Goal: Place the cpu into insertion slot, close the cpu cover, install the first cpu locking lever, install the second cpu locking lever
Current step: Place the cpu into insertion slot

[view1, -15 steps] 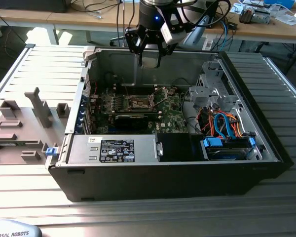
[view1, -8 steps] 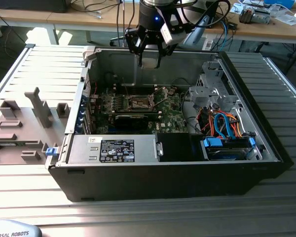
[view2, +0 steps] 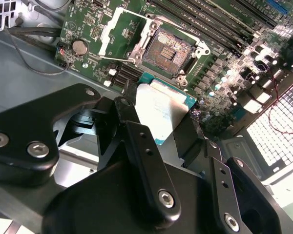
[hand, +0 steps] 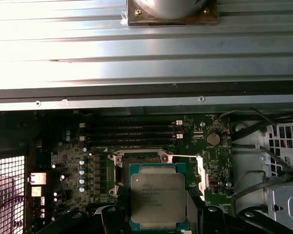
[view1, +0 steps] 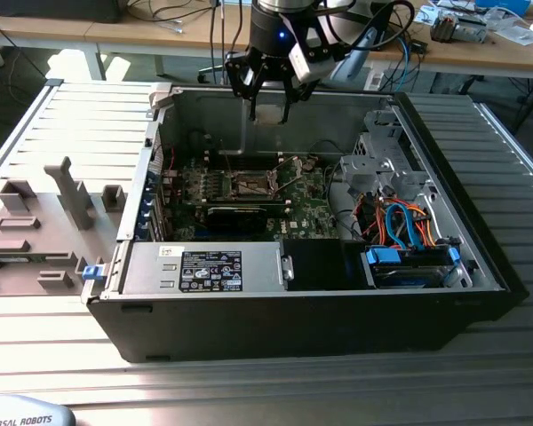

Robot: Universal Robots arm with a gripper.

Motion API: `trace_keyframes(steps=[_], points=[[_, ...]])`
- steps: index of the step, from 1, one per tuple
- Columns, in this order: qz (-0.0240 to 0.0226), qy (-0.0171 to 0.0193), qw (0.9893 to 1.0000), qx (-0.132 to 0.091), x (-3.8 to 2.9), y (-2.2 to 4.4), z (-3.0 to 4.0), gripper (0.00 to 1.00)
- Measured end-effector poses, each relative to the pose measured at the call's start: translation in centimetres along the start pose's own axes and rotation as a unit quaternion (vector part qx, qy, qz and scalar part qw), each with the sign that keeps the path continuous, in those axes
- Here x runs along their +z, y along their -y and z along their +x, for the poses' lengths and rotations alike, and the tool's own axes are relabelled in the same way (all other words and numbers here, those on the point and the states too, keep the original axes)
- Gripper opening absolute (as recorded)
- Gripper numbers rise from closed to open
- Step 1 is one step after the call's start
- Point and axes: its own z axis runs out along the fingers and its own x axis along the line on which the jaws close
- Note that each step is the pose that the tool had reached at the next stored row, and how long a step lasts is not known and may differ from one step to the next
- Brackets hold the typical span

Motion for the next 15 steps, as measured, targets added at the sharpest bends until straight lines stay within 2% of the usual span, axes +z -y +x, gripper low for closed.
trace_keyframes(steps=[15], points=[[0.0,0.0,1.0,0.0,0.29,0.05,-0.01,0.54]])
